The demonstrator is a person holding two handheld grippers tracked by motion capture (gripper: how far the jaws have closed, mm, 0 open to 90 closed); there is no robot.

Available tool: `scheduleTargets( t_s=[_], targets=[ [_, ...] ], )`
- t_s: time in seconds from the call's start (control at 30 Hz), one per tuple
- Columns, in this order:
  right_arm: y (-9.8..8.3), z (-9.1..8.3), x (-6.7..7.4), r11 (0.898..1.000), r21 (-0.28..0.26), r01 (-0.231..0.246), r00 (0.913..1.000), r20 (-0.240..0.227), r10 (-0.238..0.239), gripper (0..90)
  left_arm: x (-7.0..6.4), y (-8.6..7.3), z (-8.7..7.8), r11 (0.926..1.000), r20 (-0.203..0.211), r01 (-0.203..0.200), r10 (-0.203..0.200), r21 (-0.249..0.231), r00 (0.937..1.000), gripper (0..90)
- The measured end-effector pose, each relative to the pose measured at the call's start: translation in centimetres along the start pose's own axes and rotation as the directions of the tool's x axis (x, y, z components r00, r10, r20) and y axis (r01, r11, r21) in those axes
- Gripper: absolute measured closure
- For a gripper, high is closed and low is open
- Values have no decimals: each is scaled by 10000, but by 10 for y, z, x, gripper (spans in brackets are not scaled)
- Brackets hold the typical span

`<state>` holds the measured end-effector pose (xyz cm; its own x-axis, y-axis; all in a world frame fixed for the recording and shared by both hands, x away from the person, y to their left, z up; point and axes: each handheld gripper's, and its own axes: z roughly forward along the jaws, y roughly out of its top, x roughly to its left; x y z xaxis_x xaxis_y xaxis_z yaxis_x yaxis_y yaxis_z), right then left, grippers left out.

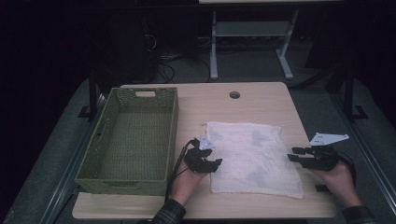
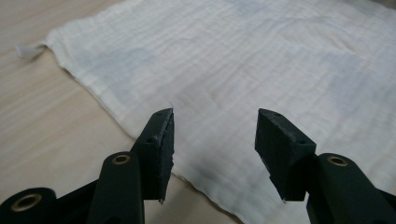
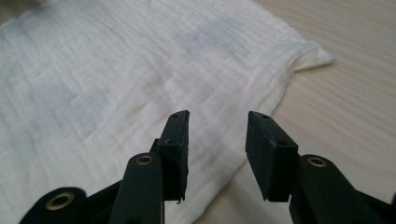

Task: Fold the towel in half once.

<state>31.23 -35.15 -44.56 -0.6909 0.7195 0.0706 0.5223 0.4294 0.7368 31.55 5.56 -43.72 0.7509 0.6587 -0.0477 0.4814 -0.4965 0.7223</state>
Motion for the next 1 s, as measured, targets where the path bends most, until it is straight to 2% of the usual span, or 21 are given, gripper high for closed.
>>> scheduleTargets(
  t_s=[0.1,0.17,0.4,0.47,0.57,0.73,0.83,0.93,1.0],
  targets=[
    [8,4,-6,9999,-107,45,10000,30,-45,590,7,5,4,10000,-133,4,-4,-25,9999,465],
    [15,9,-13,9997,-175,-141,9999,-7,141,589,12,8,7,9999,-165,100,-102,-105,9998,465],
    [28,16,-27,9995,-222,-213,9998,-52,212,594,28,19,17,9997,-304,223,-227,-122,9993,465],
    [35,21,-35,9983,-385,-430,9990,-110,426,608,33,23,21,9994,-395,315,-322,-165,9987,465],
    [41,30,-43,9985,-232,-494,9988,59,495,619,38,26,23,9988,-489,371,-386,-313,9981,466],
    [50,42,-56,9989,-167,-446,9987,253,451,628,44,31,26,9989,-529,372,-386,-279,9979,466],
    [56,53,-68,9961,-205,-859,9957,325,865,636,48,34,29,9982,-563,435,-458,-421,9974,467],
    [59,68,-81,9929,-36,-1186,9914,559,1186,650,53,38,34,9985,-736,448,-469,-306,9962,471],
    [58,72,-84,9924,80,-1231,9906,611,1224,654,55,39,34,9984,-741,485,-505,-290,9960,471]
  ],
)
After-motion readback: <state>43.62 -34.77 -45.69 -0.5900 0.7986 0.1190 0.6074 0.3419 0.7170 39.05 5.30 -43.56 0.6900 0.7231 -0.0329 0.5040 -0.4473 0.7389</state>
